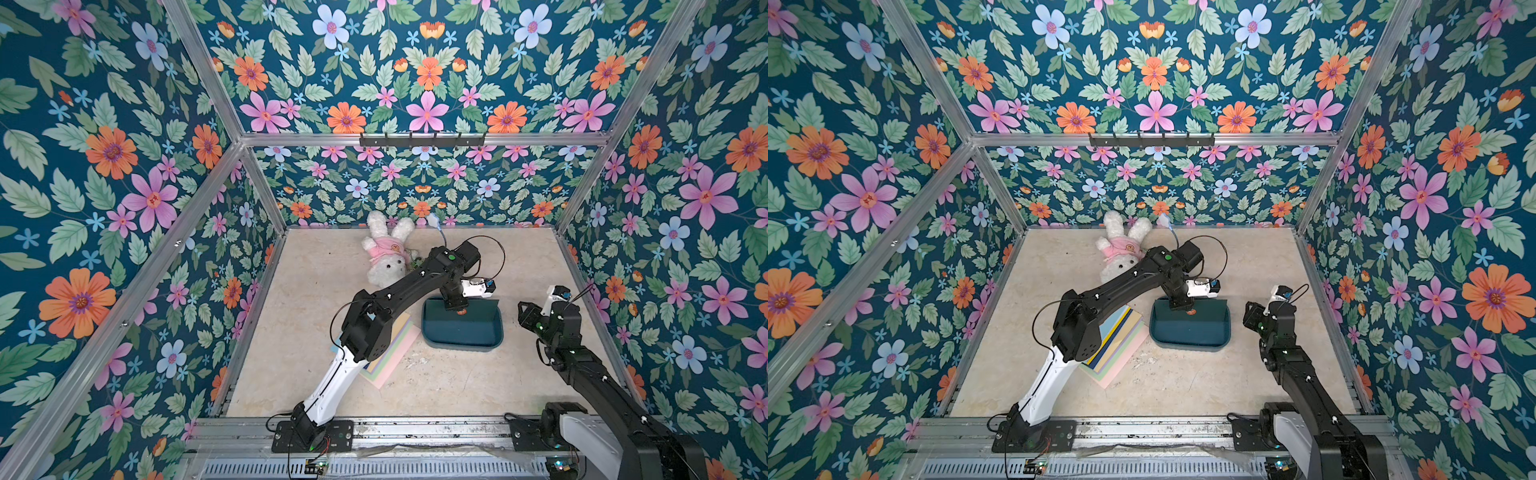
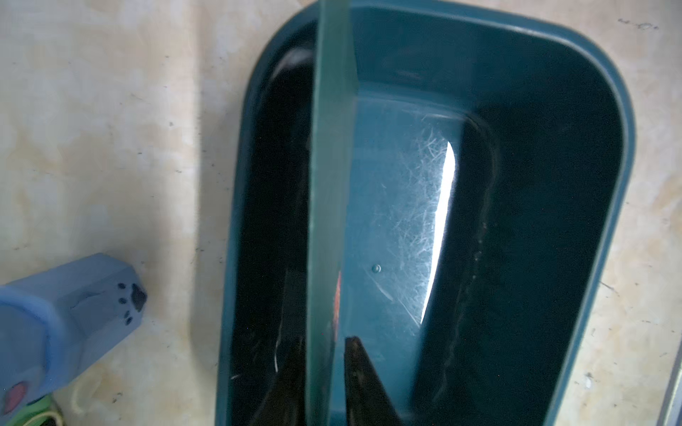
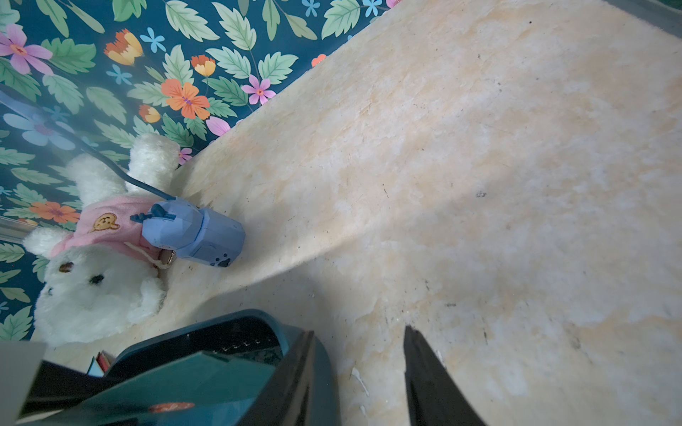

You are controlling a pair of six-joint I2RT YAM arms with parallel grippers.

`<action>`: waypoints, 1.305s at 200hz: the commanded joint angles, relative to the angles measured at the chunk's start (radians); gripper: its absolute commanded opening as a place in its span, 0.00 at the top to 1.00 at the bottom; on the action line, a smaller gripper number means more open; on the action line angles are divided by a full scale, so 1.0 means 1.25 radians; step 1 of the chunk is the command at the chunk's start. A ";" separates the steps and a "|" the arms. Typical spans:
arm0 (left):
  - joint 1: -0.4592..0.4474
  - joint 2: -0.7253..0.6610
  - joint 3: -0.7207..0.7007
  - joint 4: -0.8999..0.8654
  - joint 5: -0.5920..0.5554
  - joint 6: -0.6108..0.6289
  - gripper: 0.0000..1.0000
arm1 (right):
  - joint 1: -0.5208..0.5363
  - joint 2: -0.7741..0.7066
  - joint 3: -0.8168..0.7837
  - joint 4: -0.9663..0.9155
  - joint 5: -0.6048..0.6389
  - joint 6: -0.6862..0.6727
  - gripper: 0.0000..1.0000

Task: Put the sealed envelopes into the storage box
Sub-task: Place the envelope in the storage box.

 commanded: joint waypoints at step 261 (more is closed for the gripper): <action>0.544 -0.778 -1.331 0.997 -0.107 -0.963 0.64 | 0.706 0.713 0.651 0.025 -0.048 0.412 0.52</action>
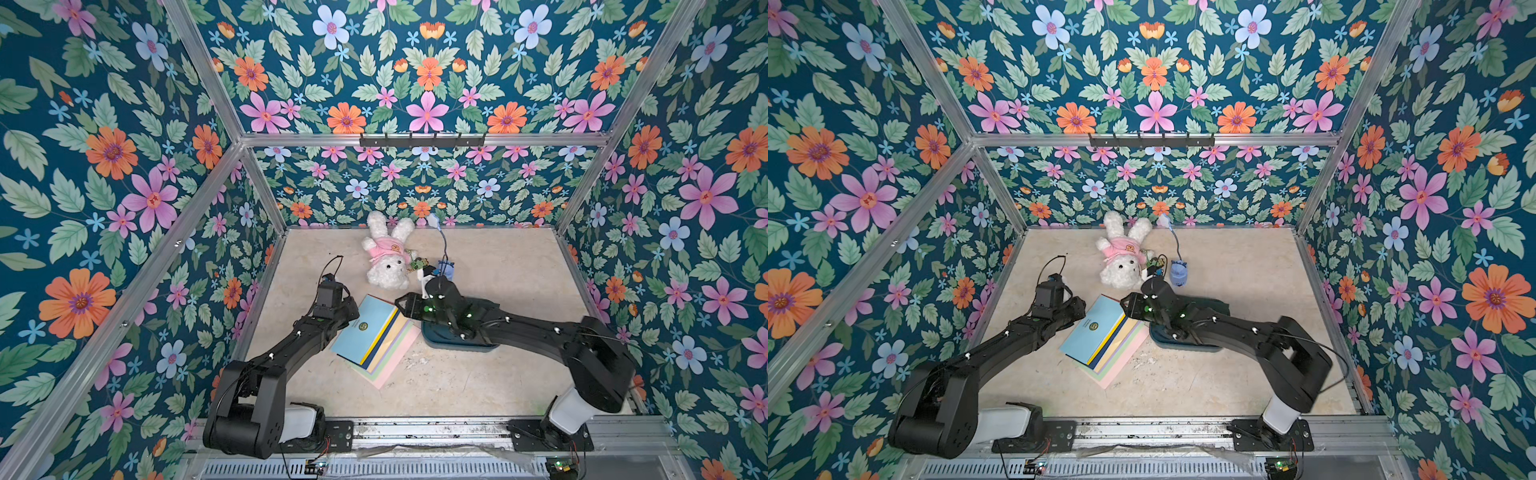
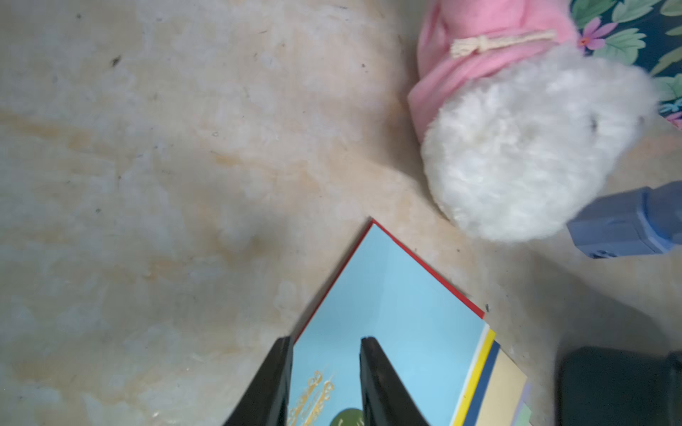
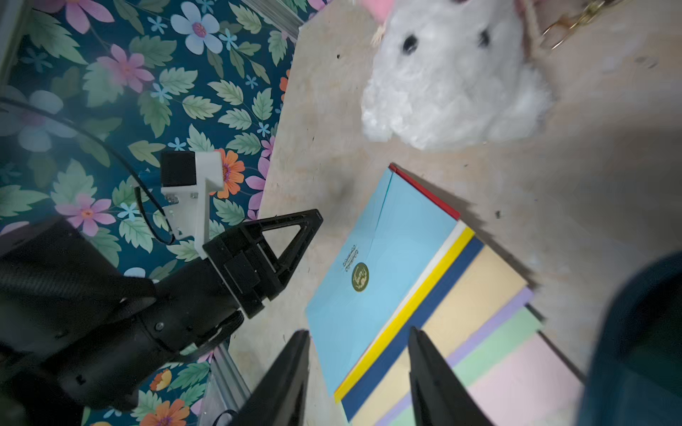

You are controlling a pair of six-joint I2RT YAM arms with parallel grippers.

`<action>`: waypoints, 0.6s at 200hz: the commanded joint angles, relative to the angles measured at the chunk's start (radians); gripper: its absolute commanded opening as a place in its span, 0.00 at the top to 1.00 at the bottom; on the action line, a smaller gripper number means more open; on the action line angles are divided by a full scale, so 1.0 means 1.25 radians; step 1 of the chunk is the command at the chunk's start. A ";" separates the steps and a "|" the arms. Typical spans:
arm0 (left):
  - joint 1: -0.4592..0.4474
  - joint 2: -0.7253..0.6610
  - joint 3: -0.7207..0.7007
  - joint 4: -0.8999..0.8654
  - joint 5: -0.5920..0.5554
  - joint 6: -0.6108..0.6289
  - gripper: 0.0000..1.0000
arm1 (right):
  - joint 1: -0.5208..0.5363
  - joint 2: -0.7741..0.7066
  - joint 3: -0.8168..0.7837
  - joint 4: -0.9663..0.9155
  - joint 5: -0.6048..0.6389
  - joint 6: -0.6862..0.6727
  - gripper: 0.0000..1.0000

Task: Put the sealed envelopes into the storage box
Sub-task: Pick up the envelope from the center of the board.

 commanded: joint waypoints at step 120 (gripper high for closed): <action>0.006 0.088 -0.046 0.082 0.083 -0.034 0.66 | 0.015 0.284 0.165 0.017 -0.172 0.154 0.52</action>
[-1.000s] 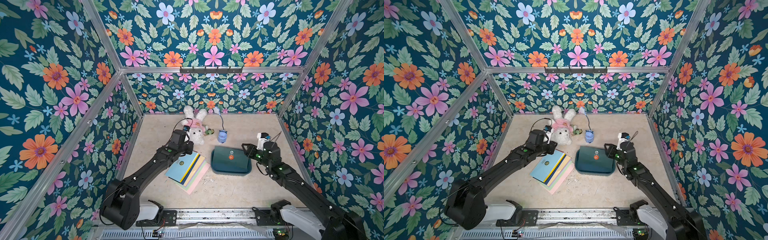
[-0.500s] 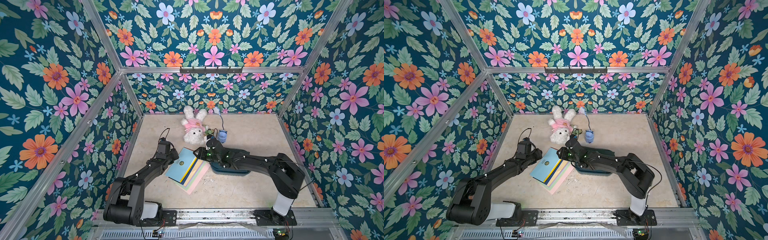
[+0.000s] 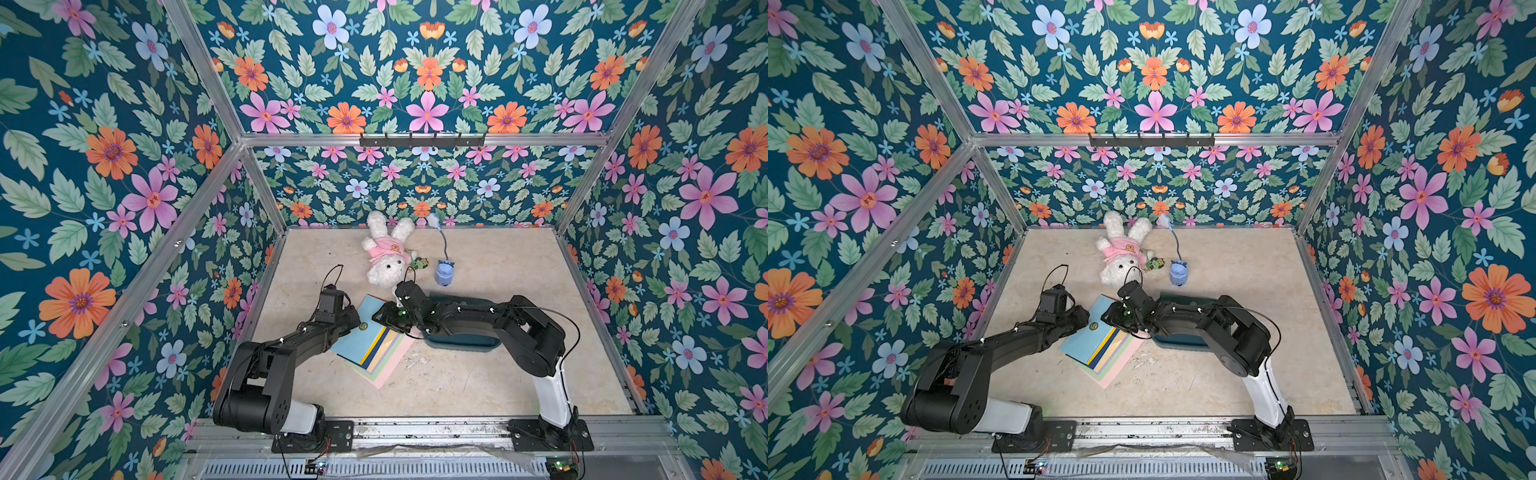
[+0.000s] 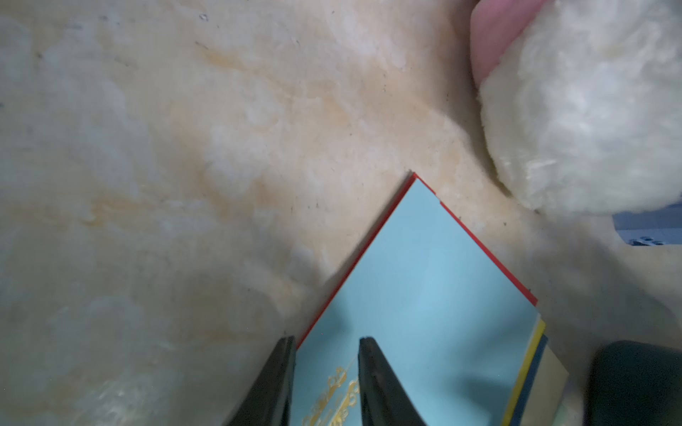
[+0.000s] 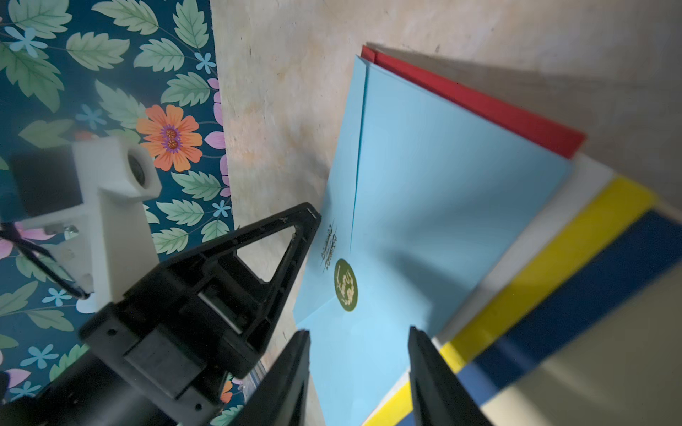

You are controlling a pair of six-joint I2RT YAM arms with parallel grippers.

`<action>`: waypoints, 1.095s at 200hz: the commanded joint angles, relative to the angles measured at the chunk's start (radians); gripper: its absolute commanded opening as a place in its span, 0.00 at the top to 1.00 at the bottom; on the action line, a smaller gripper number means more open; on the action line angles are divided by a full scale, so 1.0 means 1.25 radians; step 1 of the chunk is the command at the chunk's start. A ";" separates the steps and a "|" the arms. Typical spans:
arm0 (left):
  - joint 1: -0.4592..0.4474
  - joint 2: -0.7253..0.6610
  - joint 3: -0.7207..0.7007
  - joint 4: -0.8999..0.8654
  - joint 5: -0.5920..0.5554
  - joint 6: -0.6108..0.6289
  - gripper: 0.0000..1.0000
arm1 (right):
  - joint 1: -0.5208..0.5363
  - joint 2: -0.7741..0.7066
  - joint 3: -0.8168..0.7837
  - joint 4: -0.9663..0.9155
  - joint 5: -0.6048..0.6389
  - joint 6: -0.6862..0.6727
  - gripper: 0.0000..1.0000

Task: Put the sealed envelopes into the storage box
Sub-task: Pick up the envelope from the center of the board.

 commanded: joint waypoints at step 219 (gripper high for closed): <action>-0.004 0.056 0.014 -0.011 0.035 0.006 0.70 | -0.004 0.009 0.029 -0.046 0.019 0.028 0.51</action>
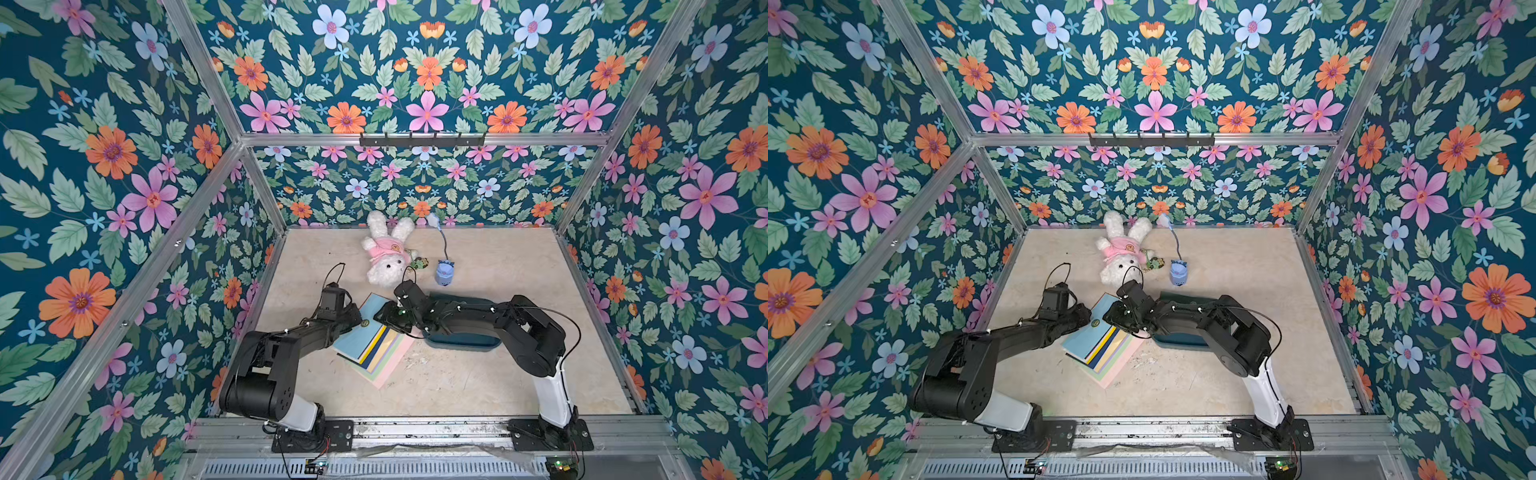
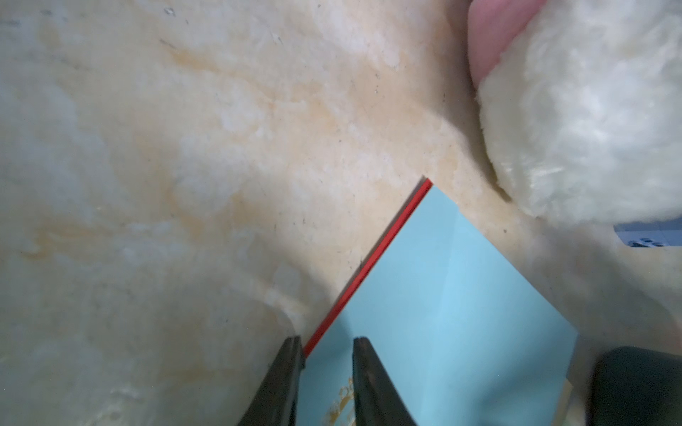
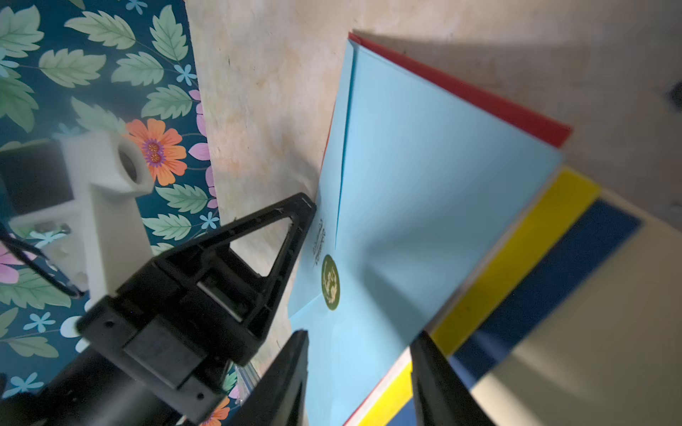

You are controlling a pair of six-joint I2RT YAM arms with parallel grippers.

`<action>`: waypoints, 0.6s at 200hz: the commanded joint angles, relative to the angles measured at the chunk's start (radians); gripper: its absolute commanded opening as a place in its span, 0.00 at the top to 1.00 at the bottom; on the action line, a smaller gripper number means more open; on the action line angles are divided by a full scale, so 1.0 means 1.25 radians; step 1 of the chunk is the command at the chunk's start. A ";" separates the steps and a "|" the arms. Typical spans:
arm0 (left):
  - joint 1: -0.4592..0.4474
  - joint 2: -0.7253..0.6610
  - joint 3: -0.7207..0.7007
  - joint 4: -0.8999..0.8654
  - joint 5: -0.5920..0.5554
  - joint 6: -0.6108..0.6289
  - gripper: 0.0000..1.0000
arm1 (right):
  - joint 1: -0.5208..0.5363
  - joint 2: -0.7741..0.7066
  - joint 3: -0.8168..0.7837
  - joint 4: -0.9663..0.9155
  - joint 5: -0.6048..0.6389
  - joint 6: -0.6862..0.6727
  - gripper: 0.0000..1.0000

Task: Put the sealed envelopes into the storage box
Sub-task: Pick up the envelope from the center of the board.

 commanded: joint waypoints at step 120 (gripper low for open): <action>-0.007 -0.011 -0.009 -0.036 0.041 -0.007 0.71 | -0.004 0.035 0.060 0.025 -0.044 0.016 0.72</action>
